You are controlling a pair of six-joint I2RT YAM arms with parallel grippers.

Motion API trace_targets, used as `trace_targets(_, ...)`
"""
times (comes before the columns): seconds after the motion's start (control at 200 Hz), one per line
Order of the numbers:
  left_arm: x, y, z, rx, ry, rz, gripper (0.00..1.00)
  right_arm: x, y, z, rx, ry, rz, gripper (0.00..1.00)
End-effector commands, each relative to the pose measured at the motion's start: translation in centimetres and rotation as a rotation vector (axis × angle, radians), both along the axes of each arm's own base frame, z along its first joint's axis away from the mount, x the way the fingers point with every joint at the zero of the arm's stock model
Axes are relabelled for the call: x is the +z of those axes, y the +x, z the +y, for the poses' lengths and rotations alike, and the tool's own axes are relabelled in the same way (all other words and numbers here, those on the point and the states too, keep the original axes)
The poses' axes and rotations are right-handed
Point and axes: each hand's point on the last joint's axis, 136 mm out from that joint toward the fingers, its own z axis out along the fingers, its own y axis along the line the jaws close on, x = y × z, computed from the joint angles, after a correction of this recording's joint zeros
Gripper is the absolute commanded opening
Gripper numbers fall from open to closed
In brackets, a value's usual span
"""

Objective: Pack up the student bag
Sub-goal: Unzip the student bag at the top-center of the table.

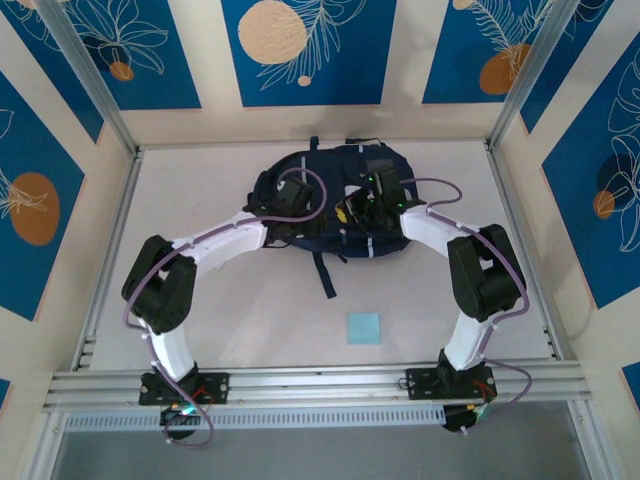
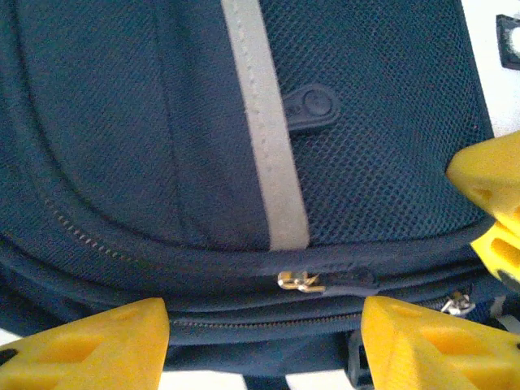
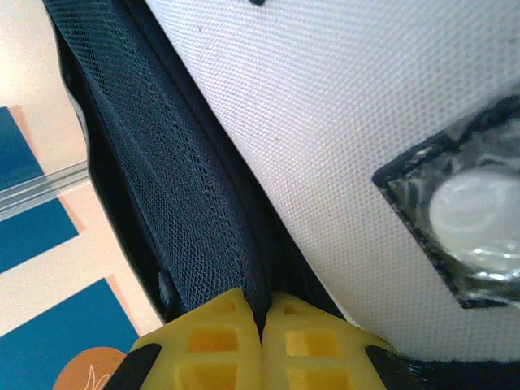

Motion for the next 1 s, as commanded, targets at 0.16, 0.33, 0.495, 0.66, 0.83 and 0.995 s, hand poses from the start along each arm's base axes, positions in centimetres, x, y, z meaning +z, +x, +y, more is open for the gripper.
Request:
trace_targets(0.16,1.5,1.9,-1.8,0.064,-0.061,-0.061,0.64,1.2,-0.8,3.1,0.077,0.110,-0.014,0.00)
trace_targets(0.33,1.1,2.5,-2.2,0.133,-0.121,-0.053,0.61,1.2,-1.1,3.7,0.089,0.121,-0.014,0.00)
trace_targets(0.495,0.2,2.5,-3.0,0.206,-0.246,-0.015,0.56,1.2,-1.4,4.2,0.104,0.145,-0.010,0.00)
trace_targets(0.66,-1.2,2.7,-2.8,0.247,-0.234,0.003,0.47,2.0,-1.4,4.4,0.115,0.157,-0.037,0.00)
trace_targets(0.83,-2.3,3.2,-2.7,0.272,-0.227,0.002,0.25,2.5,-1.6,4.9,0.133,0.170,-0.052,0.00)
trace_targets(0.995,-2.8,3.3,-2.7,0.242,-0.205,0.001,0.01,2.1,-1.5,4.5,0.131,0.169,-0.050,0.00)
